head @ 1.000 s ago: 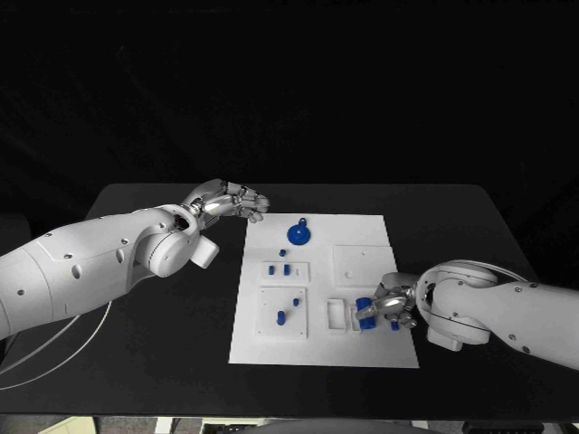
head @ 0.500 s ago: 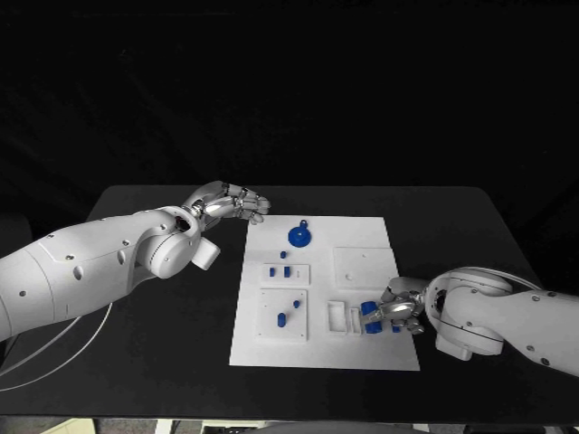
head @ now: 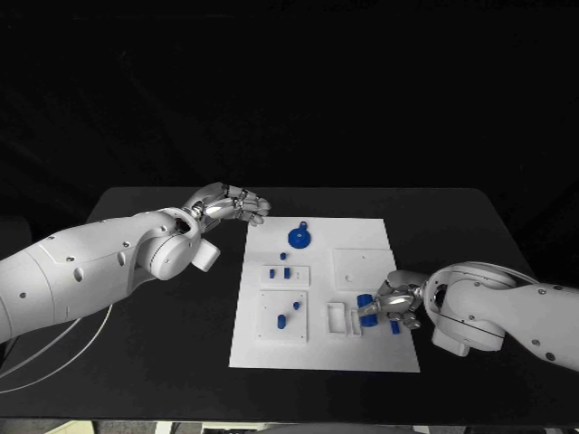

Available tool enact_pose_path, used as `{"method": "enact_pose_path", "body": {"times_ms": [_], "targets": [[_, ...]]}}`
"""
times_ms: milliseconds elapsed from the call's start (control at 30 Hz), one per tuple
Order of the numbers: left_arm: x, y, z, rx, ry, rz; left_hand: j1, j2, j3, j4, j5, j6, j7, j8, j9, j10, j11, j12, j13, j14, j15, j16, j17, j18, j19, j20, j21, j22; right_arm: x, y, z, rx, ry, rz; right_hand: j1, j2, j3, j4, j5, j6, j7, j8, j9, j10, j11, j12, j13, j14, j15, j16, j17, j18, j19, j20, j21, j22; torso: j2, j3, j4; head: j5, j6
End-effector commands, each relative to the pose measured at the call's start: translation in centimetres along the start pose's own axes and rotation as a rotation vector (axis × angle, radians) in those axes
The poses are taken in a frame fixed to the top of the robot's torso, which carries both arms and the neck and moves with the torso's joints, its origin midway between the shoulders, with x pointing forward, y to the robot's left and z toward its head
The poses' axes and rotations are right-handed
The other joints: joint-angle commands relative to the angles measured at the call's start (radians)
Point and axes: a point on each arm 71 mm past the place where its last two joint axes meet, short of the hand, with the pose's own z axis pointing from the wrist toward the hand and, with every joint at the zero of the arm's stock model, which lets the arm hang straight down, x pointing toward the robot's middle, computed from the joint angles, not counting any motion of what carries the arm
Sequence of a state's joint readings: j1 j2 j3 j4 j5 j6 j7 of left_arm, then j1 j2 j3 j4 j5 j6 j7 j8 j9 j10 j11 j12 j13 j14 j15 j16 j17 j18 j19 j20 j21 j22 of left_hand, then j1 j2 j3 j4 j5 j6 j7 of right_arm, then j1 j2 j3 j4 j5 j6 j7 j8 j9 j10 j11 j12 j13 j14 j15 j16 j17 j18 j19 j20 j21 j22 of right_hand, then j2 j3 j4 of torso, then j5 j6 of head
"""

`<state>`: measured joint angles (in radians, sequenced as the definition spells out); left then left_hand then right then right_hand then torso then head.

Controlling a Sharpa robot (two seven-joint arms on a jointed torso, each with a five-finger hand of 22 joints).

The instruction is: Assemble the parts on the task board

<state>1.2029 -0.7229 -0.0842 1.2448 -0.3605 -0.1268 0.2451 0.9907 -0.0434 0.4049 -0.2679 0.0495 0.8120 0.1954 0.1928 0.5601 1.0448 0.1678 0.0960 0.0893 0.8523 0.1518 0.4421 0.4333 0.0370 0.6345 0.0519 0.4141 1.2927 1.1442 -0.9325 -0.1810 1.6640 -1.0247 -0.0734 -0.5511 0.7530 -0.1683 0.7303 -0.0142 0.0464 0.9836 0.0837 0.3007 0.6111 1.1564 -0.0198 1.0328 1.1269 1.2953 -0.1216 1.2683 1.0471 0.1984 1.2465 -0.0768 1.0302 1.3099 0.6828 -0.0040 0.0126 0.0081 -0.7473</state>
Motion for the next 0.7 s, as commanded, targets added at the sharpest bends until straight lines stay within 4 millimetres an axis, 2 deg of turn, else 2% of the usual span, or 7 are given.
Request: {"method": "enact_pose_path", "body": {"times_ms": [33, 500, 700], "targets": [[0.1, -0.1, 0.0, 0.013, 0.011, -0.009, -0.007, 0.001, 0.002, 0.005, 0.002, -0.005, -0.001, 0.006, -0.002, 0.002, 0.005, 0.005, -0.002, 0.008, 0.000, -0.007, 0.002, 0.021, 0.007, -0.001, -0.005, 0.001, 0.3, 0.4, -0.1, -0.006, 0.021, 0.029, -0.010, 0.003, 0.005, -0.001, 0.002, 0.013, 0.008, 0.005, -0.002, 0.006, -0.001, 0.003, -0.001, 0.005, -0.005, -0.006, 0.001, 0.063, -0.003, 0.006, 0.007, 0.014, 0.001, -0.0007, 0.0001, 0.000, -0.001], [0.3, -0.2, 0.0, 0.013, 0.016, -0.011, -0.006, 0.001, 0.002, 0.004, 0.002, -0.005, -0.001, 0.006, -0.002, 0.002, 0.005, 0.005, -0.002, 0.008, 0.000, -0.007, 0.002, 0.021, 0.007, -0.001, -0.006, 0.002, 1.1, 2.7, 1.0, -0.024, 0.055, 0.011, -0.022, -0.002, 0.007, -0.001, 0.002, 0.014, 0.008, 0.002, -0.003, 0.006, -0.001, 0.002, -0.002, 0.006, -0.005, -0.007, 0.002, 0.063, -0.004, 0.007, 0.008, 0.013, 0.000, -0.0017, 0.0009, 0.001, -0.002], [0.3, -0.2, 0.0, 0.013, 0.016, -0.011, -0.006, 0.001, 0.002, 0.004, 0.002, -0.005, -0.001, 0.006, -0.002, 0.002, 0.005, 0.005, -0.002, 0.008, 0.000, -0.008, 0.003, 0.021, 0.007, -0.001, -0.006, 0.002, 1.3, 3.4, 1.5, -0.029, 0.063, 0.002, -0.027, -0.002, 0.008, 0.000, 0.002, 0.015, 0.008, 0.000, -0.004, 0.006, -0.001, 0.002, -0.002, 0.006, -0.005, -0.008, 0.003, 0.063, -0.004, 0.008, 0.008, 0.013, 0.001, -0.0011, 0.0014, 0.007, -0.003]]}}
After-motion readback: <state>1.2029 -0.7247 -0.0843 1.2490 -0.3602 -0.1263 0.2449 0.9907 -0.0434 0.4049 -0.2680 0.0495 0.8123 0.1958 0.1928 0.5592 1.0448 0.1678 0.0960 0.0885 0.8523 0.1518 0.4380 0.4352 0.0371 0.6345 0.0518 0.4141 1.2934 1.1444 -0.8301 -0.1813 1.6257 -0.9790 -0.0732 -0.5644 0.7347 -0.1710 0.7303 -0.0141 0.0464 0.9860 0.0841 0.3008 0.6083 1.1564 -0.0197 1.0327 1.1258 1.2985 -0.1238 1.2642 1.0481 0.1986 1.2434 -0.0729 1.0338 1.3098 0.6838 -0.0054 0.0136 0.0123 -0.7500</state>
